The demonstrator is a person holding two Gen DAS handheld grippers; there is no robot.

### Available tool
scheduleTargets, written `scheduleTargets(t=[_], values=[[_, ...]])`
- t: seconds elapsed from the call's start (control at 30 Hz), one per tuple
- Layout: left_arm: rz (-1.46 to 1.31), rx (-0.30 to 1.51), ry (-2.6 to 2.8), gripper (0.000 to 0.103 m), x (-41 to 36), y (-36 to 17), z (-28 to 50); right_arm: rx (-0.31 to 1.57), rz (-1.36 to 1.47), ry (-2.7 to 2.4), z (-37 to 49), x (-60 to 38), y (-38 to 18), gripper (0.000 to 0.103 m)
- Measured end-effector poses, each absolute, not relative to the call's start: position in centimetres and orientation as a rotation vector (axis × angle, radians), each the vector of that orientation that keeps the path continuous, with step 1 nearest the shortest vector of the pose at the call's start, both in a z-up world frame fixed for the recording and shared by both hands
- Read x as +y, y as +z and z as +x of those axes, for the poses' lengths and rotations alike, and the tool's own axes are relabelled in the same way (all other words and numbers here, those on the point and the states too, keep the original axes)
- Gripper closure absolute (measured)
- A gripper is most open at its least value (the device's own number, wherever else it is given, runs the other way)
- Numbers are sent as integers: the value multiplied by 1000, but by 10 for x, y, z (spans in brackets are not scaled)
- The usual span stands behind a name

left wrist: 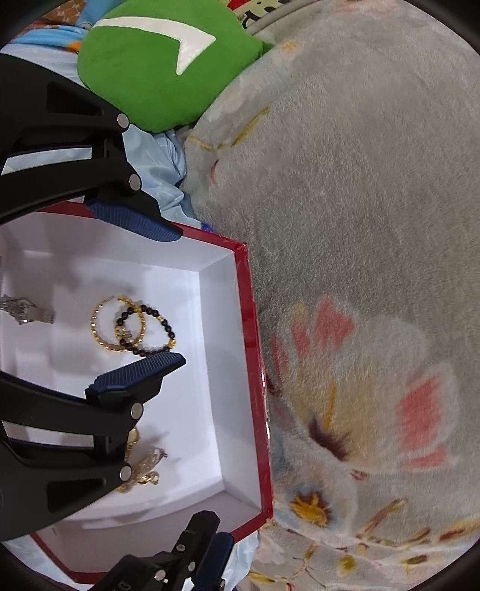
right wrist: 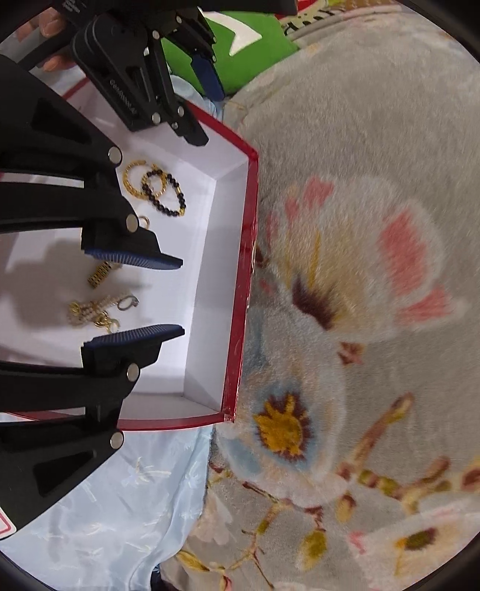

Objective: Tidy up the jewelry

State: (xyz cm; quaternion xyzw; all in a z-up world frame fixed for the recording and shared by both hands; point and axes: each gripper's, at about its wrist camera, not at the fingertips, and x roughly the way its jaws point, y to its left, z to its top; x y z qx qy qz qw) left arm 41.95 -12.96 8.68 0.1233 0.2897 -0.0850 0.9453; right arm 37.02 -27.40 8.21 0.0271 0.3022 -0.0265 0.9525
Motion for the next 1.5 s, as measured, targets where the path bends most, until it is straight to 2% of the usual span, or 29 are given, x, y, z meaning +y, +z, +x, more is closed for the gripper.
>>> scheduleTargets(t=[0.1,0.5,0.57,0.73,0.9,0.97,1.13,1.5], values=[[245,609,-166,42,-123,86,403,616,79,-57,350,-269,85,60],[156,721,-163,42,-91,70,346,671,202,-128,289,-256,58,53],[144,718,-153,34,-87,69,338,669,192,-141,283,-249,56,50],[94,718,-158,25,-79,68,329,658,195,-147,274,-237,53,40],[86,705,-136,21,-74,60,325,648,182,-175,269,-234,46,36],[91,693,-120,15,-73,57,325,649,176,-185,269,-236,43,35],[124,672,-101,11,-74,56,325,648,178,-190,272,-239,41,30],[122,697,-114,7,-74,50,323,649,148,-203,272,-238,40,26]])
